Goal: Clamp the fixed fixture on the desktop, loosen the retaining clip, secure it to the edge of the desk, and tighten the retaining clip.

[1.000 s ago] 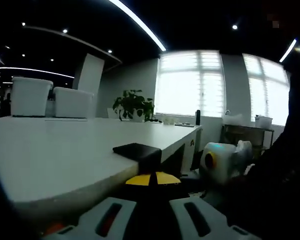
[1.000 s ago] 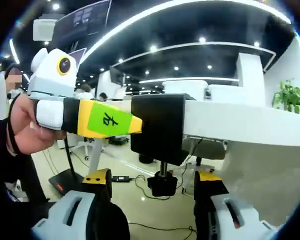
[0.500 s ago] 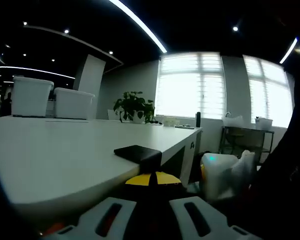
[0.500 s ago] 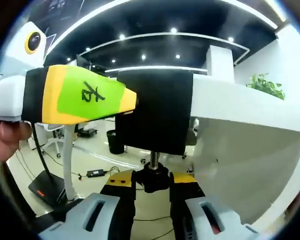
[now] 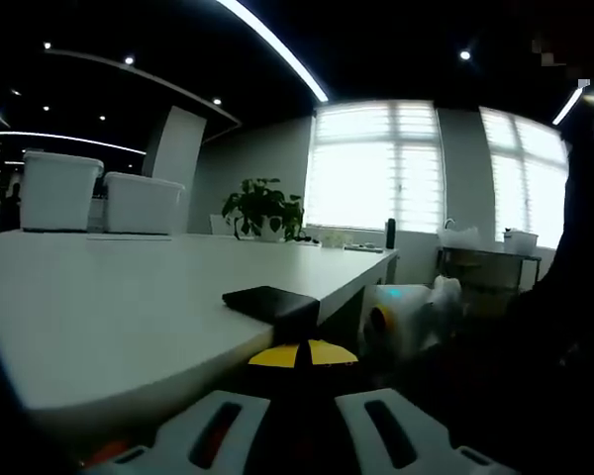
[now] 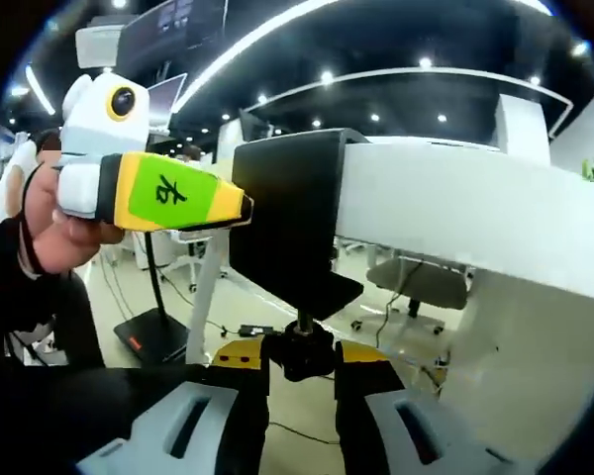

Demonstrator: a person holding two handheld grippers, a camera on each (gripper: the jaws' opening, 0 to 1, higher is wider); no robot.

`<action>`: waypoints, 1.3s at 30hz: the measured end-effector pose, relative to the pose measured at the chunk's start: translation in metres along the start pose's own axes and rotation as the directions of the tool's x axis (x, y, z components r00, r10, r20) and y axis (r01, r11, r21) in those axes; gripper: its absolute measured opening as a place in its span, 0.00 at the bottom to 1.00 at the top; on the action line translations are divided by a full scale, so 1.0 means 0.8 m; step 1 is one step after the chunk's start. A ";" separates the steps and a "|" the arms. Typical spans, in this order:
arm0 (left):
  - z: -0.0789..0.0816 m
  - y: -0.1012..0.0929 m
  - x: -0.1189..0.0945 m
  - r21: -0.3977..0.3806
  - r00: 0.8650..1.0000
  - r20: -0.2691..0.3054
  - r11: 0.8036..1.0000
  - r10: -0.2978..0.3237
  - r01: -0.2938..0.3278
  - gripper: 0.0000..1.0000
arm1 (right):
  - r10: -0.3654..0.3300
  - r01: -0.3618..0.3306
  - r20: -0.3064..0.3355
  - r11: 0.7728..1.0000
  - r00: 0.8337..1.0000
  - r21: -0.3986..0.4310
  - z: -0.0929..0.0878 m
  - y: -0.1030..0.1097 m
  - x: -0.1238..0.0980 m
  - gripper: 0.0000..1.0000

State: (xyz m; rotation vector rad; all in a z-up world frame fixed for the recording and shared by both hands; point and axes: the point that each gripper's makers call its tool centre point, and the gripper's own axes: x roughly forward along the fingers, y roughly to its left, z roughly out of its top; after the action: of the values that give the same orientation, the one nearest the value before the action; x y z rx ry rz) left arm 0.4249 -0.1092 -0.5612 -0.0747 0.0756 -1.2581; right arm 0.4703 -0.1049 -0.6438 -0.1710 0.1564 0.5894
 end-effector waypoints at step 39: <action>0.010 0.007 -0.007 0.013 0.999 0.031 0.999 0.031 -0.032 0.03 | -0.509 0.514 -0.083 0.831 0.857 0.211 -0.005 -0.014 -0.007 0.39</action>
State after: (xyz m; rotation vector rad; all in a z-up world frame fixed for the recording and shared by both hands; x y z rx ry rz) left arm 0.4291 -0.1024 -0.5533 -0.0805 0.0417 -1.2255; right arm 0.4712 -0.1178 -0.6453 0.0073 0.1909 0.0273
